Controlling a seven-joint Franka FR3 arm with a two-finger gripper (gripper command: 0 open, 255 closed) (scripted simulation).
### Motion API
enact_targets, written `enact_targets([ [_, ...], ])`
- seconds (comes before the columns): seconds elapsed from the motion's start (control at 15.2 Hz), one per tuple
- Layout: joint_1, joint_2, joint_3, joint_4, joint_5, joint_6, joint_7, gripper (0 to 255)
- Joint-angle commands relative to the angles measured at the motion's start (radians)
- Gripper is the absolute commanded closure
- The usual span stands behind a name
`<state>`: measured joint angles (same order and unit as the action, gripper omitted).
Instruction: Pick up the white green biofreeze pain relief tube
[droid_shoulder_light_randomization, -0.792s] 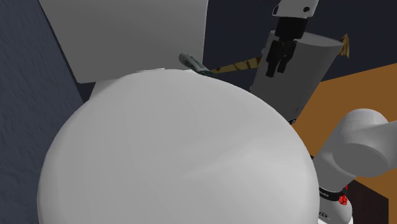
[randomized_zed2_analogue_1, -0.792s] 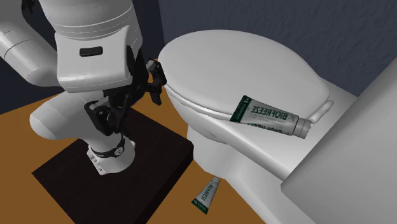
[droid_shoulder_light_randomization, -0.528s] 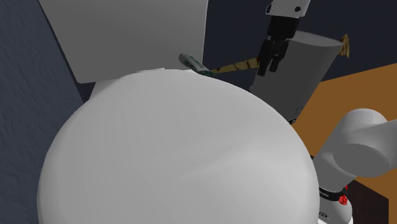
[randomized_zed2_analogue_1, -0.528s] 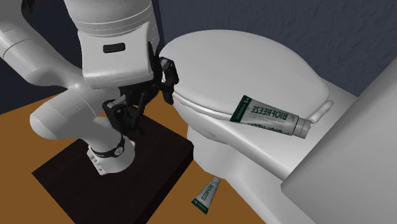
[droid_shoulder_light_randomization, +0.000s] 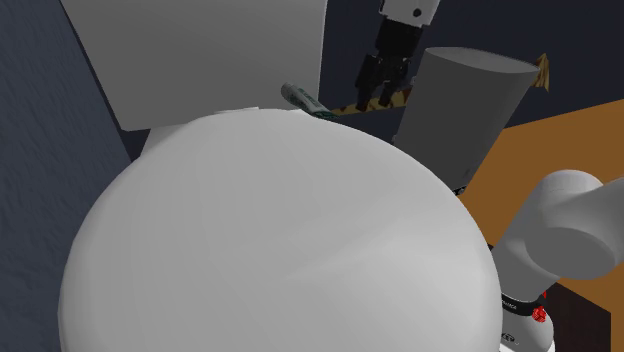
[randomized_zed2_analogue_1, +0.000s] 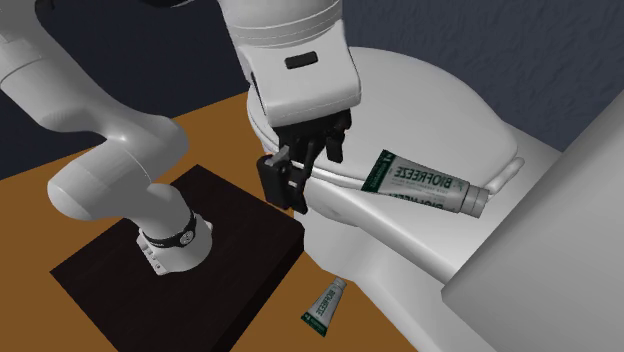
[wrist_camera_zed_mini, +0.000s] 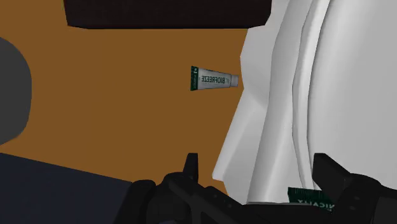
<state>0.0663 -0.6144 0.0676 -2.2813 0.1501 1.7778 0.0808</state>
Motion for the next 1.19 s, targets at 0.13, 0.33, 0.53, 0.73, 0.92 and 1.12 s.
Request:
enact_targets([
  [0.13,0.012,0.101,0.049,0.083,0.014,0.098,0.047,0],
  [0.33,0.017,0.174,0.081,0.145,0.011,0.164,0.077,0],
  [0.53,0.019,0.248,0.113,0.215,0.0,0.224,0.11,0],
  [0.73,0.021,0.257,0.118,0.197,-0.001,0.258,0.112,0],
  [0.92,0.022,0.256,0.12,0.156,0.002,0.298,0.109,0],
  [1.12,0.023,0.256,0.121,0.122,0.005,0.333,0.105,0],
])
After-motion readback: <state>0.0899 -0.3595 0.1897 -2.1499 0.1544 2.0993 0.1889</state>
